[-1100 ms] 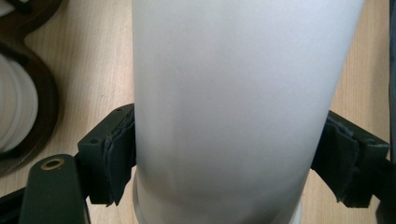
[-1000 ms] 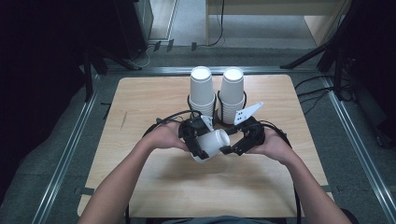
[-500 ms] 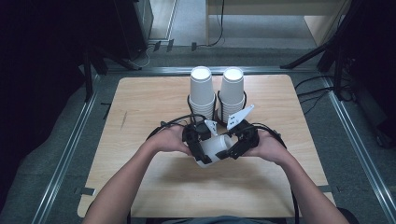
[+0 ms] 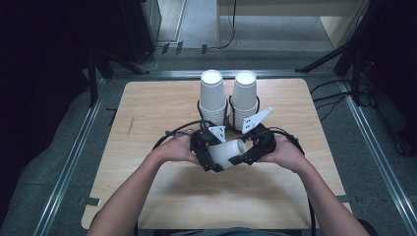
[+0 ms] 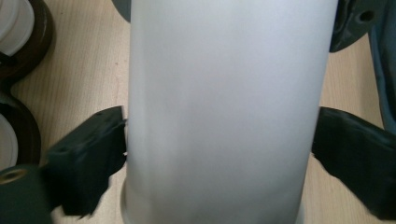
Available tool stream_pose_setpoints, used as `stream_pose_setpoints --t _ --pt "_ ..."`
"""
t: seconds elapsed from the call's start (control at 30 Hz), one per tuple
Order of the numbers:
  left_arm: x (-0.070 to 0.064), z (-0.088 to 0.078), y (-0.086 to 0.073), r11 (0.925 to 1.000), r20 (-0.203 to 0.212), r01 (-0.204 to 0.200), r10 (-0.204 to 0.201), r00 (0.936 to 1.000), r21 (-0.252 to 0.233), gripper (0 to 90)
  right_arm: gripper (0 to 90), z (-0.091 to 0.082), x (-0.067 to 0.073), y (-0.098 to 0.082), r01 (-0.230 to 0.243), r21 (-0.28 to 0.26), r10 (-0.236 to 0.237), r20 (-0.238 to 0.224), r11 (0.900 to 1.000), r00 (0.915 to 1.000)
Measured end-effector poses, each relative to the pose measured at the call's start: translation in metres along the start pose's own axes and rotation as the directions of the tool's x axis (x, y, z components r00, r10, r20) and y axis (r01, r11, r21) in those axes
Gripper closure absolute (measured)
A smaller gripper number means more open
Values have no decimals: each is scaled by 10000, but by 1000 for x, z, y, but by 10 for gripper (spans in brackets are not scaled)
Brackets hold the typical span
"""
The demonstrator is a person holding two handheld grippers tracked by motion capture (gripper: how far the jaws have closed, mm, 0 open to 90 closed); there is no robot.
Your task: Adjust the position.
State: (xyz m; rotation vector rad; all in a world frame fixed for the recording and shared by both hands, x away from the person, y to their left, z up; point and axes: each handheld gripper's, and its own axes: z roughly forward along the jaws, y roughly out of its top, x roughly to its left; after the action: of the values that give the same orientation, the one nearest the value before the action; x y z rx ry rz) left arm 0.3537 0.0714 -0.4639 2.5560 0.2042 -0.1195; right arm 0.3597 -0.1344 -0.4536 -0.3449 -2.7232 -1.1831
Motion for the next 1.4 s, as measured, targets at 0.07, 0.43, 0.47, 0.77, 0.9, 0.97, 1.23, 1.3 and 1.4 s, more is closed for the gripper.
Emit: stream_pose_setpoints --t 0.07,0.43,0.47,0.77,0.9,0.97,1.23,1.3,1.4 --pt "-1 0 -3 9992 -96 185 -188 9998 -358 0 239 -3 0 -1 -81 -67 81 20 9999 10000" --pt "1 -7 -17 9842 -190 732 -773 9968 -1614 0 238 -16 1 -3 -42 -592 46 53 9982 10000" --pt "1 -7 -18 9823 -152 805 -842 9963 -1690 0 238 -17 1 -3 -33 -635 37 61 9980 10000" --pt "0 -6 -24 9652 182 1152 -1141 9933 -2347 0 238 -25 4 -1 -43 -1168 26 -145 9931 9999" --pt "-2 -6 -26 9515 407 1249 -1182 9922 -2811 0 238 -28 4 0 -44 -1366 13 -226 9906 9997" --pt "-3 -6 -26 9476 432 1206 -1128 9927 -2960 25 237 -29 4 0 -124 -1504 68 -376 9885 9993" --pt "-5 -10 -28 9449 312 1109 -1065 9938 -3078 81 239 -29 3 -1 -239 -1618 149 -566 9865 9983" --pt "-4 -10 -28 9457 272 1110 -1079 9938 -3056 85 239 -28 3 -1 -271 -1621 179 -576 9864 9982" --pt "-3 -12 -28 9441 427 1272 -1198 9919 -3043 93 235 -28 3 0 -292 -1699 204 -533 9850 9984"
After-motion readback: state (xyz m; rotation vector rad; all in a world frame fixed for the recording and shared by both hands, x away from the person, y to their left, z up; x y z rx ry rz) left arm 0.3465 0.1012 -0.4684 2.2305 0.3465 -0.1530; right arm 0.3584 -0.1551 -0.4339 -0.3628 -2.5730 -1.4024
